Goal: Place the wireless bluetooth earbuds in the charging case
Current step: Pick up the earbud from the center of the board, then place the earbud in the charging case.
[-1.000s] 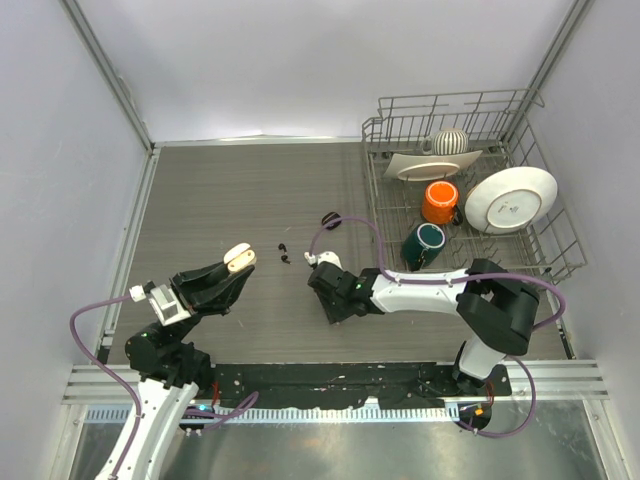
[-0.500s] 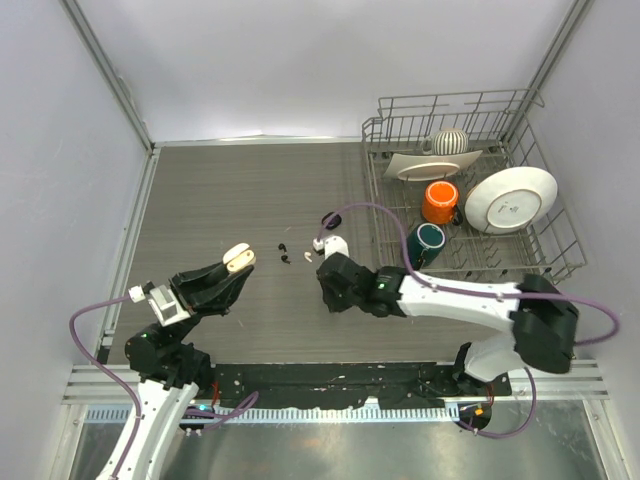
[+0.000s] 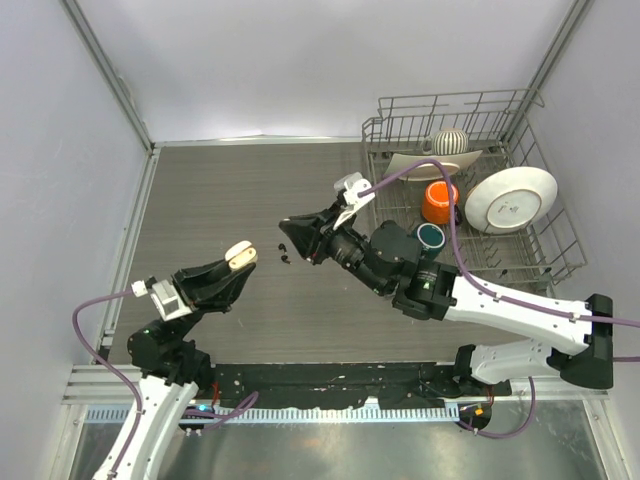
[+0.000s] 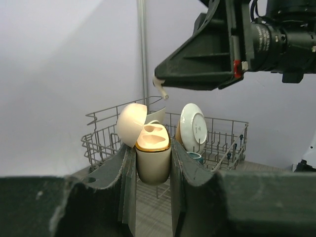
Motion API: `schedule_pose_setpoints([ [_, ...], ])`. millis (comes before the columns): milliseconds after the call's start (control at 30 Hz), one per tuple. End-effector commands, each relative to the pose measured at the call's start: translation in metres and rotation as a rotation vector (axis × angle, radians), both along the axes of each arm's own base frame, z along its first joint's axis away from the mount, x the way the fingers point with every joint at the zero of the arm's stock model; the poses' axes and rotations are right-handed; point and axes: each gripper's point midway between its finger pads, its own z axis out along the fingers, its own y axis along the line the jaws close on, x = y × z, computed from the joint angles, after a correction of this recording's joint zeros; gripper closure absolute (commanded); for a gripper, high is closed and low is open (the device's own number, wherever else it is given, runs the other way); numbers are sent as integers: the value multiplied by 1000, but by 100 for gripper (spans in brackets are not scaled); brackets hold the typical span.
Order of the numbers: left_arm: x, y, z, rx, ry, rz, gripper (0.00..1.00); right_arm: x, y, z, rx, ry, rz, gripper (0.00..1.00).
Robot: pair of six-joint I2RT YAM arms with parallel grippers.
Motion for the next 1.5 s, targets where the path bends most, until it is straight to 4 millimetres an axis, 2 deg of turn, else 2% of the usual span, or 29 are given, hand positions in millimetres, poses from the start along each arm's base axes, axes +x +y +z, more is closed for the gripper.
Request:
schedule_pose_setpoints([
  [0, -2, 1, 9, -30, -22, -8, 99, -19, 18, 71, 169, -197, 74, 99],
  [200, 4, 2, 10, -52, -2, -2, 100, -42, 42, 78, 189, -271, 158, 99],
  [367, 5, 4, 12, -67, 1, 1, 100, -50, 54, 70, 174, -282, 185, 99],
  [633, 1, 5, 18, -85, -10, -10, 100, -44, 65, 51, 125, -277, 168, 99],
  [900, -4, 5, 24, -104, -24, -26, 100, -42, 74, 42, 105, -280, 169, 99],
  [1167, -8, 6, 29, -120, -38, -35, 100, -37, 70, 34, 41, -336, 141, 99],
  [1467, -8, 7, 32, -127, -45, -37, 100, -40, 74, 23, -84, -433, 181, 99],
])
